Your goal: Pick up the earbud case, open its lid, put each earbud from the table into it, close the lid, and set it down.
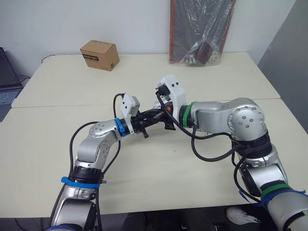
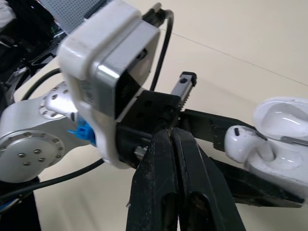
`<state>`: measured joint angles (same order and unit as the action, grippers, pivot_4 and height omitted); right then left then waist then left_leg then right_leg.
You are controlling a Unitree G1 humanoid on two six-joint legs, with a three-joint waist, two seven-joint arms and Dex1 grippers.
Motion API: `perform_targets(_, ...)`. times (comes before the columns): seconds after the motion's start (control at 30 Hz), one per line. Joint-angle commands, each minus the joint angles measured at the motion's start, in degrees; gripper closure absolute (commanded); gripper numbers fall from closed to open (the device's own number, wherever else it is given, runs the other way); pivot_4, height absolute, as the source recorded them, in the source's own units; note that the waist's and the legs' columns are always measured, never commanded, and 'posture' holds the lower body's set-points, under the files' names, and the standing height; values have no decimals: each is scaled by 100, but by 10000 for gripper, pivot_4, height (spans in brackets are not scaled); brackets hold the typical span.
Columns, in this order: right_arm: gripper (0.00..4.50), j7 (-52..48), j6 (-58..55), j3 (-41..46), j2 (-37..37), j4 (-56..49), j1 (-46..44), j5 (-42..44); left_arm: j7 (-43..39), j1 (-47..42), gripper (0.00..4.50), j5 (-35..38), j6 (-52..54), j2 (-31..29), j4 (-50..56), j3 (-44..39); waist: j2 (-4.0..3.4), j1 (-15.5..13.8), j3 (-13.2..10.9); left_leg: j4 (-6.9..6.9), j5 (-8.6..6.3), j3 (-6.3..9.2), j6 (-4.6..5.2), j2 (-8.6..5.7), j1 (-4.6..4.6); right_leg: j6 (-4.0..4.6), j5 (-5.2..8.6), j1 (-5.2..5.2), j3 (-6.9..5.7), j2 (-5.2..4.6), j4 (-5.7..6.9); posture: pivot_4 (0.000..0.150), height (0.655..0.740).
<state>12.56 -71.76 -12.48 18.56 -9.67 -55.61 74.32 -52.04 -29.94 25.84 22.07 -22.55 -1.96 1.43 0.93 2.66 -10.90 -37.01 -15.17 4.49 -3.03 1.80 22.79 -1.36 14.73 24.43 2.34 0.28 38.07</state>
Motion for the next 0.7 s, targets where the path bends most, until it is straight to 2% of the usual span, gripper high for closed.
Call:
perform_targets(0.03,44390,-142,-63,251,-81,-59,-80,-262,-20,-9,36490,113,-16,-1,308,-67,0,1,0,0,0,0,0,0,0,0,0,0,0,0,0,1500,7400)
perform_targets(0.23,44390,-242,-264,495,-172,-78,29,-546,-51,3,36490,147,-28,-41,320,-104,0,2,0,0,0,0,0,0,0,0,0,0,0,0,1,1500,7400)
perform_targets(0.7,44390,-504,-913,881,-426,-554,304,-436,-114,-115,36490,144,-76,-82,161,-163,0,1,0,-1,0,0,0,0,-4,1,-1,0,0,0,7,1500,7400)
